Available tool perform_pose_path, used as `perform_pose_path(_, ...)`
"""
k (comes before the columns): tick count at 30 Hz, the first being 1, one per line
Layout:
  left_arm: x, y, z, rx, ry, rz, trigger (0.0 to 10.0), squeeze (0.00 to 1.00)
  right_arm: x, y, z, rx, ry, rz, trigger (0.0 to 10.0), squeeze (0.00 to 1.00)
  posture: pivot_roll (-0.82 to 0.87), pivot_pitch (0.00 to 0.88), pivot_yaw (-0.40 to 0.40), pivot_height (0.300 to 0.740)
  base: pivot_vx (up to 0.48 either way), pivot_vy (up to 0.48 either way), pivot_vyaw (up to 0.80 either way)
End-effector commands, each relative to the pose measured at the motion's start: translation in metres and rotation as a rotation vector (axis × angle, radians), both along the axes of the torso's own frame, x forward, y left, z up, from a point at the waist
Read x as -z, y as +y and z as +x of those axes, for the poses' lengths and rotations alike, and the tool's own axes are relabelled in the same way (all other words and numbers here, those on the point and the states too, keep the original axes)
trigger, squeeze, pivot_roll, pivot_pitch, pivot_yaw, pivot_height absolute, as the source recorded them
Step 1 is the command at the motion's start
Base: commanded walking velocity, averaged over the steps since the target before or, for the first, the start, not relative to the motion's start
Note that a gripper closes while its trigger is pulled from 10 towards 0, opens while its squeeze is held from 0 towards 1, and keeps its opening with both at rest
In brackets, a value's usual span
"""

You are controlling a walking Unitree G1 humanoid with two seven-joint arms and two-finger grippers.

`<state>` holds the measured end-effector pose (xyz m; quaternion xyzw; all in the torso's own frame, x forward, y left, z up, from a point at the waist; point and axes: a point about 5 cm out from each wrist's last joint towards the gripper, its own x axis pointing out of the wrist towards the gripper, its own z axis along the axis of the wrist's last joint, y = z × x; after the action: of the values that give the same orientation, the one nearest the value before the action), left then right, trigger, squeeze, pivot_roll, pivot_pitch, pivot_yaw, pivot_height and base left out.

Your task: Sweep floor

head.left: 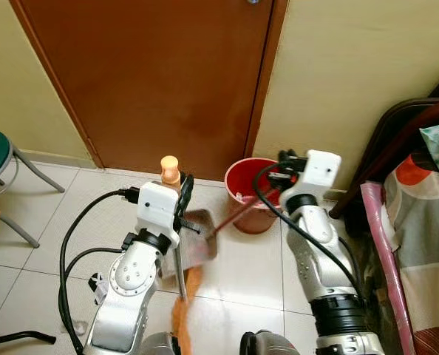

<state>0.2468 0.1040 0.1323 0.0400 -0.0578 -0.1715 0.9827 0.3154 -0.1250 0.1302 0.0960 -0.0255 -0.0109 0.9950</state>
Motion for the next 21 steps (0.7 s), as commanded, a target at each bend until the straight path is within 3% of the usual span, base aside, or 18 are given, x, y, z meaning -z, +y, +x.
perform_pose_path(1, -0.006, 0.001, -0.002, 0.008, -0.024, 0.020, 10.0, 0.00, 0.002, -0.011, -0.002, 0.048, 0.010, -0.054, 10.0, 0.00, 0.02, 0.144, -0.020, 0.740, 0.000, 0.000, 0.00)
perform_pose_path(2, -0.006, 0.001, -0.002, 0.008, -0.024, 0.020, 10.0, 0.00, 0.002, -0.011, -0.002, 0.048, 0.010, -0.054, 10.0, 0.00, 0.02, 0.144, -0.020, 0.740, 0.000, 0.000, 0.00)
perform_pose_path(5, -0.007, 0.001, -0.002, 0.007, -0.026, 0.021, 10.0, 0.00, 0.007, -0.039, -0.009, 0.130, 0.047, -0.113, 10.0, 0.00, 0.02, 0.145, -0.022, 0.740, 0.000, 0.000, 0.00)
perform_pose_path(7, -0.007, 0.001, -0.002, 0.007, -0.026, 0.021, 10.0, 0.00, 0.008, -0.042, -0.010, 0.142, 0.051, -0.121, 10.0, 0.00, 0.02, 0.145, -0.022, 0.740, 0.000, 0.000, 0.00)
perform_pose_path(11, -0.006, 0.002, -0.003, 0.011, -0.021, 0.025, 10.0, 0.00, 0.016, -0.071, -0.019, 0.240, 0.101, -0.136, 10.0, 0.00, 0.01, 0.151, -0.022, 0.740, 0.000, 0.000, 0.00)
perform_pose_path(18, -0.008, 0.000, -0.002, 0.027, -0.023, 0.030, 10.0, 0.00, 0.026, -0.091, -0.031, 0.306, 0.168, -0.139, 10.0, 0.00, 0.01, 0.153, -0.029, 0.740, 0.000, 0.000, 0.00)
perform_pose_path(21, -0.009, 0.000, -0.002, 0.026, -0.025, 0.029, 10.0, 0.00, 0.027, -0.092, -0.034, 0.305, 0.177, -0.129, 10.0, 0.00, 0.01, 0.153, -0.029, 0.740, 0.000, 0.000, 0.00)
